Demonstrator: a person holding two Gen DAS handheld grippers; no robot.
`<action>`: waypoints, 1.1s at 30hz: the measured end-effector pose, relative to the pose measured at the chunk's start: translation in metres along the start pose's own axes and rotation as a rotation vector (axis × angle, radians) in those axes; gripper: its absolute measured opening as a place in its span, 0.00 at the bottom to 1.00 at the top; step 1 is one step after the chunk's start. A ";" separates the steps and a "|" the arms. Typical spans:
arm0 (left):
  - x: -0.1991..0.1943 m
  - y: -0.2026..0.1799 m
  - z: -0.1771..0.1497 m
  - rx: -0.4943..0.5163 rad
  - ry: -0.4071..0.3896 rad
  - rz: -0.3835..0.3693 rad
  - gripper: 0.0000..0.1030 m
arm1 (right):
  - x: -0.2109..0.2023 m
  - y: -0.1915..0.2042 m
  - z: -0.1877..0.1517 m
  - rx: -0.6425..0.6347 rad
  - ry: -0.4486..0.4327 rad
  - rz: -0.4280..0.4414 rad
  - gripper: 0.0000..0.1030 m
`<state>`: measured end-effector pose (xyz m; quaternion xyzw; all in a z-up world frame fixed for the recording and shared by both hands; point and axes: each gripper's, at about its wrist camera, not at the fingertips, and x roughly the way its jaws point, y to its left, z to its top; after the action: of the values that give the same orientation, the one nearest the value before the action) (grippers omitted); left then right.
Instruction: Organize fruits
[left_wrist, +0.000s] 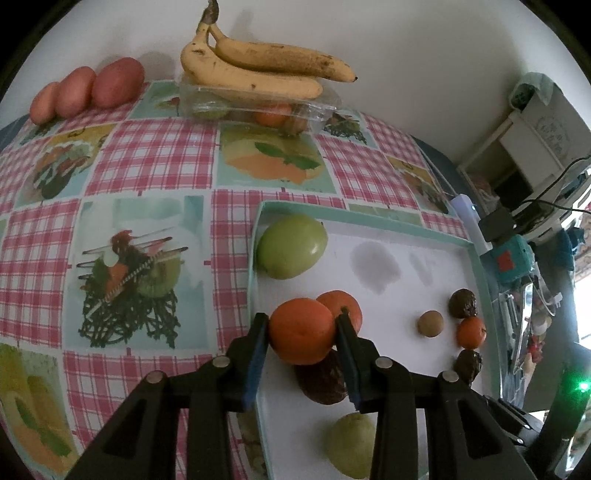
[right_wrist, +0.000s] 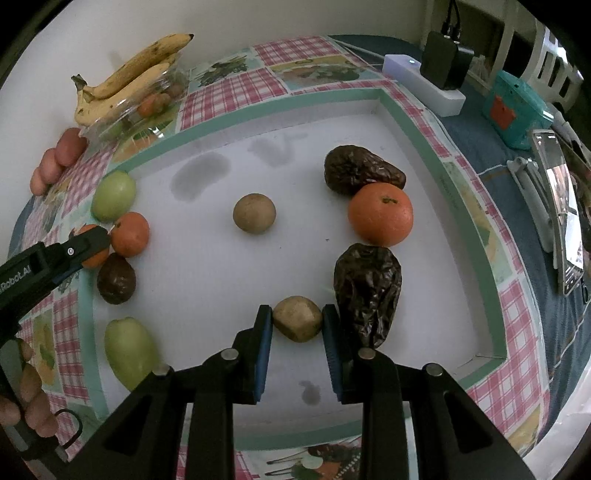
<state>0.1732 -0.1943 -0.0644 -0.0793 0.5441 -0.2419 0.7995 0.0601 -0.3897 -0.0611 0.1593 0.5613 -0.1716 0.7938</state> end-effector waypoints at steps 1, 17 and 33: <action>0.000 0.000 0.000 0.000 0.000 0.001 0.39 | 0.000 0.000 0.000 0.002 0.000 0.001 0.28; -0.037 0.001 -0.007 -0.001 -0.045 0.001 0.47 | -0.001 0.000 -0.002 0.004 -0.007 -0.015 0.28; -0.087 0.075 -0.055 -0.097 -0.125 0.368 1.00 | -0.019 0.020 -0.022 -0.045 -0.101 0.027 0.90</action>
<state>0.1206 -0.0804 -0.0430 -0.0320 0.5098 -0.0598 0.8576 0.0447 -0.3608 -0.0490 0.1400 0.5223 -0.1560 0.8266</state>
